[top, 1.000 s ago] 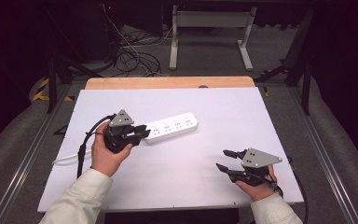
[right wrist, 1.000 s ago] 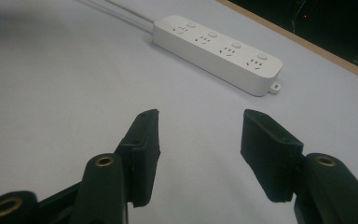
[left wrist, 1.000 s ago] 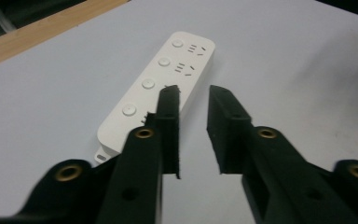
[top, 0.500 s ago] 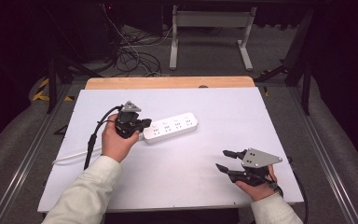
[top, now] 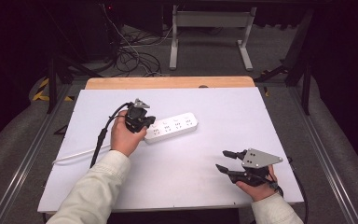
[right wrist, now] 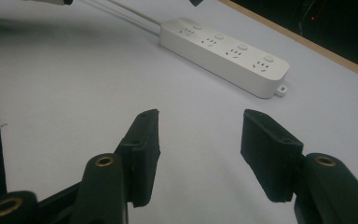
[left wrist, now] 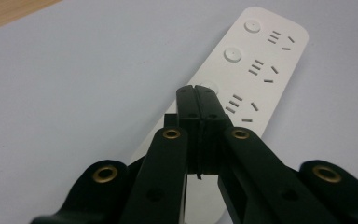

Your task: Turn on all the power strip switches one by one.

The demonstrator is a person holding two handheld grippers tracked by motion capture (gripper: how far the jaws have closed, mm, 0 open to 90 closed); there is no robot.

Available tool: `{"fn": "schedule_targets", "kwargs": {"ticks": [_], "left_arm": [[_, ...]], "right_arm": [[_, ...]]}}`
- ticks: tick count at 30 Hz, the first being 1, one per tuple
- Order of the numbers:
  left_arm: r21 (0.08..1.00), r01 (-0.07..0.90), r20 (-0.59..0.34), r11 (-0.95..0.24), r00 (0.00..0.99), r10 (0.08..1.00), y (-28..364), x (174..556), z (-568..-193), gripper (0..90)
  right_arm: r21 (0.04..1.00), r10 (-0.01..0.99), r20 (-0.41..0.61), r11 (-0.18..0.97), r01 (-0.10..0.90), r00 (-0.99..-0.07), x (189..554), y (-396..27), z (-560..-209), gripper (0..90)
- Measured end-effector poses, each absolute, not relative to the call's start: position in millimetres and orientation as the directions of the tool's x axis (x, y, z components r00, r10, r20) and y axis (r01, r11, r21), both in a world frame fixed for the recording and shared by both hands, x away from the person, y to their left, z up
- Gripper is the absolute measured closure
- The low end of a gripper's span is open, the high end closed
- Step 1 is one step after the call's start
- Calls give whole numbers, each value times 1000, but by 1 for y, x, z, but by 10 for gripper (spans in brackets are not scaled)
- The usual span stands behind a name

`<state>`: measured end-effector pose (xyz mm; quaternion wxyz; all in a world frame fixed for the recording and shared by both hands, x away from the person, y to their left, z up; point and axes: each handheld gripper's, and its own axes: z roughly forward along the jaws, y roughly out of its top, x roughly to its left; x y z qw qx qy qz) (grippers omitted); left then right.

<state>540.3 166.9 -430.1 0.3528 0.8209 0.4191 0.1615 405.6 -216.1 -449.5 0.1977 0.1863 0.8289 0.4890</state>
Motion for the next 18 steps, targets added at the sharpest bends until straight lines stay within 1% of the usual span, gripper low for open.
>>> {"fn": "schedule_targets", "kwargs": {"ticks": [4, 10, 18], "left_arm": [[704, 581, -23, -408, 593, 805, 166, 546, -438, 897], [698, 596, -44, -397, 589, 807, 166, 551, -444, 897], [683, 590, -10, -431, 597, 802, 164, 553, -449, 897]], "right_arm": [[883, 500, -146, 455, 116, -854, 406, -216, -450, 477], [881, 497, -144, 458, 118, -856, 406, -216, -450, 477], [880, 497, -138, 459, 124, -857, 407, -216, -451, 477]]}}
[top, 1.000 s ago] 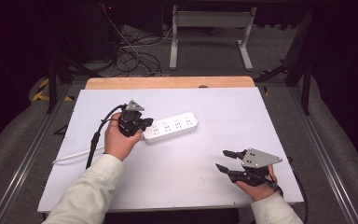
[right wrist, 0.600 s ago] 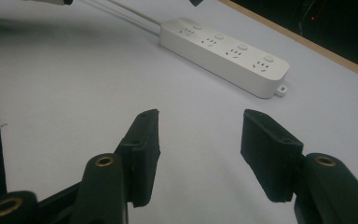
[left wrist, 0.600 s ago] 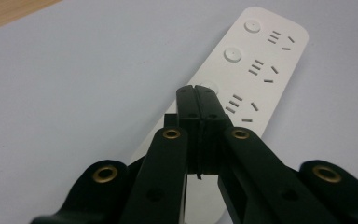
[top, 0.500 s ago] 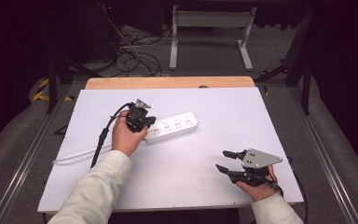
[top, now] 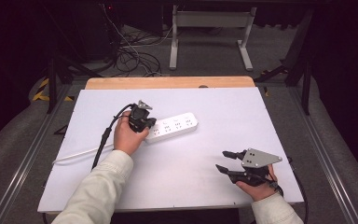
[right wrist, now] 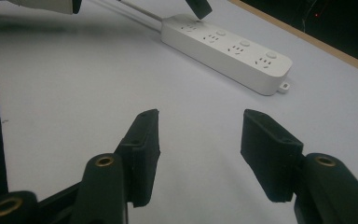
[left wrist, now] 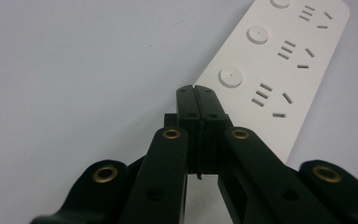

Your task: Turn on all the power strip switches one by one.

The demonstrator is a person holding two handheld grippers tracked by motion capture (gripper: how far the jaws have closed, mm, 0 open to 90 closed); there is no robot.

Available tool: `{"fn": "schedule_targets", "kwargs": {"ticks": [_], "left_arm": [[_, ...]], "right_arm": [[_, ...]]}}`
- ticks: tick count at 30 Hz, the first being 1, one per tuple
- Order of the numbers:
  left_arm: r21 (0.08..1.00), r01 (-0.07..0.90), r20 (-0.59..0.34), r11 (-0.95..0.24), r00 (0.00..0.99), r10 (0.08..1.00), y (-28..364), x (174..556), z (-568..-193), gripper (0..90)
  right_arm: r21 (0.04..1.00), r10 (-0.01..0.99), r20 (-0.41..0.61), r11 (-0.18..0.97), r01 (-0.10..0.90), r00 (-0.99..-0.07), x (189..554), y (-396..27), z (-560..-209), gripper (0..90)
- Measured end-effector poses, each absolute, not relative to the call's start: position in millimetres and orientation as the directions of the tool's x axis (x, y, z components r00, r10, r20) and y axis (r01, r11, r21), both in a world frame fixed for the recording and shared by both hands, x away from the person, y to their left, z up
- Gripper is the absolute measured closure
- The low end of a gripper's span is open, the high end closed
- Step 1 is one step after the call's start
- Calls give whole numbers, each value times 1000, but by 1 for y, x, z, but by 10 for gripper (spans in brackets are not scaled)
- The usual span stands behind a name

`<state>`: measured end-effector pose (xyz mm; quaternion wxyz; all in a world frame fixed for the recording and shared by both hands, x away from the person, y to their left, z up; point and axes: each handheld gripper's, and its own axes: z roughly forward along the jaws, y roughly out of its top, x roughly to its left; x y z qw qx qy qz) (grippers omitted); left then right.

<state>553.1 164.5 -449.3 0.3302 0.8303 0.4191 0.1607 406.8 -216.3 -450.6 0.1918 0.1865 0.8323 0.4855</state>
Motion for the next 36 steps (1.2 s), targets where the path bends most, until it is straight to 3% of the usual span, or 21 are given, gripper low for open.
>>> {"fn": "schedule_targets", "kwargs": {"ticks": [21, 36], "left_arm": [[678, 581, 17, -449, 599, 801, 160, 552, -452, 898], [665, 619, -22, -417, 575, 818, 161, 554, -453, 900]], "right_arm": [[876, 493, -133, 465, 131, -860, 407, -216, -451, 479], [875, 492, -130, 465, 134, -861, 407, -215, -452, 480]]}}
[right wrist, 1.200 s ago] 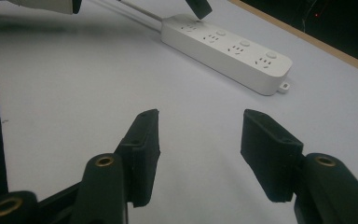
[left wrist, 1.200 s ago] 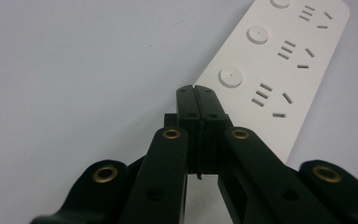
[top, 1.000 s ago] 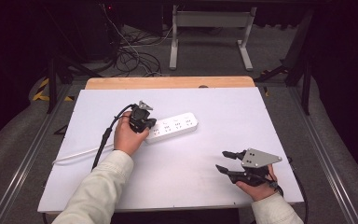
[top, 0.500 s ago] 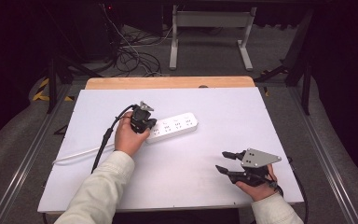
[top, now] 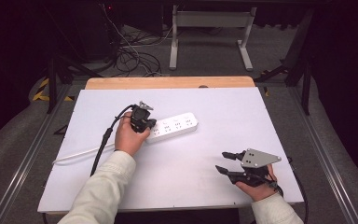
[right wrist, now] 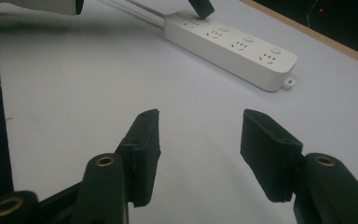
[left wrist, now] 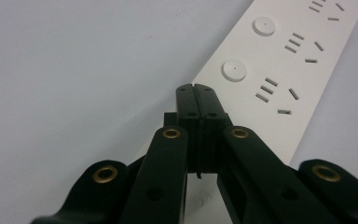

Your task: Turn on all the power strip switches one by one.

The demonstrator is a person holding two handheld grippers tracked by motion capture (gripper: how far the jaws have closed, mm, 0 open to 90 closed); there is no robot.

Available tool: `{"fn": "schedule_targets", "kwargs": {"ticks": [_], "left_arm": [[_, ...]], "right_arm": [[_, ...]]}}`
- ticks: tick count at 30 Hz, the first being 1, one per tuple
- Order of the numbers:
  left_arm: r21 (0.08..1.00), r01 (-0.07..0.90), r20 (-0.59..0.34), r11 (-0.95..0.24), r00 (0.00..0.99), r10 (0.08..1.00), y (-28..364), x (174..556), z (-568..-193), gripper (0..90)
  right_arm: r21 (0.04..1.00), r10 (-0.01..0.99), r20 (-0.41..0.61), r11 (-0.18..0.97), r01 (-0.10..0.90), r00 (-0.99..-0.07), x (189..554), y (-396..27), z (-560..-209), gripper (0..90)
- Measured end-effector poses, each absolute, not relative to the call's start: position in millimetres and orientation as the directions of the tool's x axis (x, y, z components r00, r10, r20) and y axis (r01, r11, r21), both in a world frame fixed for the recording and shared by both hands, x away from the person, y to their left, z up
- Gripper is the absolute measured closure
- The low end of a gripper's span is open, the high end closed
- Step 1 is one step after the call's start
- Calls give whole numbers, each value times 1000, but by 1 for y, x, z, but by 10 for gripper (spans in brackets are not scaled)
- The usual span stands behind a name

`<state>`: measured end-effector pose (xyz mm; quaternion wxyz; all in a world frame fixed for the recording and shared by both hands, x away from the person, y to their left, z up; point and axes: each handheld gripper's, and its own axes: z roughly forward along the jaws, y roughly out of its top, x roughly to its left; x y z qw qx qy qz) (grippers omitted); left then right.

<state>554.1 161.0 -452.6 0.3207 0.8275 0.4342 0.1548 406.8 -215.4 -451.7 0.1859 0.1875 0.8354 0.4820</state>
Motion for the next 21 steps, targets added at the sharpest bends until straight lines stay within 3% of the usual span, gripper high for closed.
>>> {"fn": "schedule_targets", "kwargs": {"ticks": [18, 19, 21], "left_arm": [[632, 642, -8, -434, 566, 824, 157, 556, -450, 900], [632, 630, 34, -452, 560, 828, 157, 554, -446, 900], [674, 602, 9, -428, 573, 820, 159, 553, -441, 900]], "right_arm": [[873, 488, -127, 468, 136, -864, 407, -216, -452, 480], [874, 489, -125, 466, 137, -863, 407, -216, -452, 480], [875, 488, -128, 465, 133, -863, 407, -217, -452, 480]]}}
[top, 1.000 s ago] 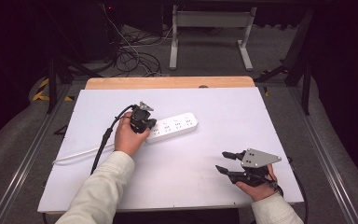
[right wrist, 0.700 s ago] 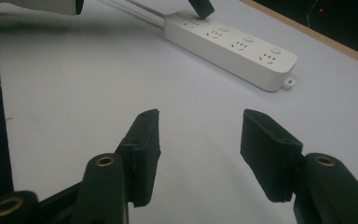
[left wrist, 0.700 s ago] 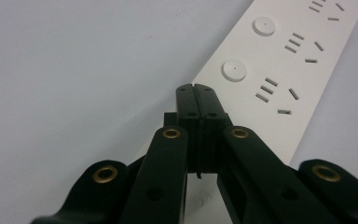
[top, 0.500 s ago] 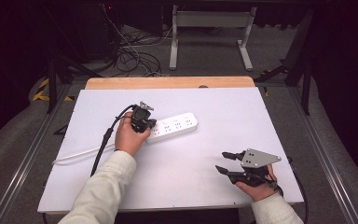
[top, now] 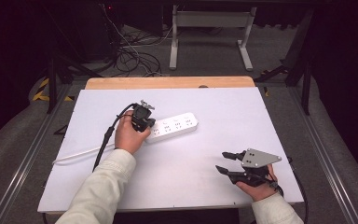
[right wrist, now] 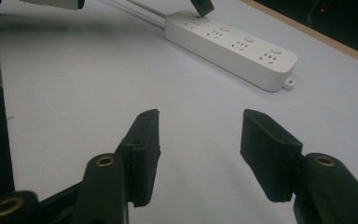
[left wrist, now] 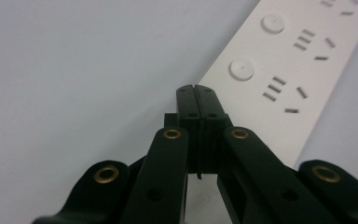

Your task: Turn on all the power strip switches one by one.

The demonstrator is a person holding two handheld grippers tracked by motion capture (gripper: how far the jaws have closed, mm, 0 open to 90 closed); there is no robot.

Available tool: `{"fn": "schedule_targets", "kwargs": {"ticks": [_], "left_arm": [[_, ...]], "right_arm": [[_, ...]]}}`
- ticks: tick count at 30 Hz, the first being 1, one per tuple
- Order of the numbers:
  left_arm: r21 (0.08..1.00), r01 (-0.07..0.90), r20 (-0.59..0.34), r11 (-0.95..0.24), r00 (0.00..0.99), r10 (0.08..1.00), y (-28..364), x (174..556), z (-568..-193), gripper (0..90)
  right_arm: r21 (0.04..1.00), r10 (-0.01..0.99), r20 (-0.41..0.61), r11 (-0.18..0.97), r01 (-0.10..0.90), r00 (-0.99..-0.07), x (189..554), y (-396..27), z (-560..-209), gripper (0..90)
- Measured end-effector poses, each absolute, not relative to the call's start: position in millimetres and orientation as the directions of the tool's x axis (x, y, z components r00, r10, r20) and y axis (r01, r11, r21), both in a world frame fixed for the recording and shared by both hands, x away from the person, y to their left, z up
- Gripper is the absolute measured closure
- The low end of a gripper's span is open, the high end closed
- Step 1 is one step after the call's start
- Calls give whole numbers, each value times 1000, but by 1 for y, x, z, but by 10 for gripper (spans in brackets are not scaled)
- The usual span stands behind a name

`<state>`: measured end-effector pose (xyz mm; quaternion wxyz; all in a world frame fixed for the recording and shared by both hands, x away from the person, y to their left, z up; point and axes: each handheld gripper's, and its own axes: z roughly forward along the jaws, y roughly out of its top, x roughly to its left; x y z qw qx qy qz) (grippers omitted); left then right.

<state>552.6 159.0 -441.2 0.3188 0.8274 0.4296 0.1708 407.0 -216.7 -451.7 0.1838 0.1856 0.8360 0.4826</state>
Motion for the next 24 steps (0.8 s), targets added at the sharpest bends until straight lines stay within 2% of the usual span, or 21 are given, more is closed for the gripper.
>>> {"fn": "schedule_targets", "kwargs": {"ticks": [1, 9, 24], "left_arm": [[690, 599, -16, -407, 575, 818, 160, 552, -438, 900], [716, 576, -37, -396, 597, 801, 152, 555, -425, 900], [685, 578, -10, -444, 616, 788, 122, 566, -435, 899]], "right_arm": [[875, 488, -127, 465, 134, -863, 407, -217, -452, 480], [874, 487, -128, 467, 134, -864, 408, -216, -452, 480], [876, 482, -125, 464, 132, -867, 408, -217, -452, 481]]}}
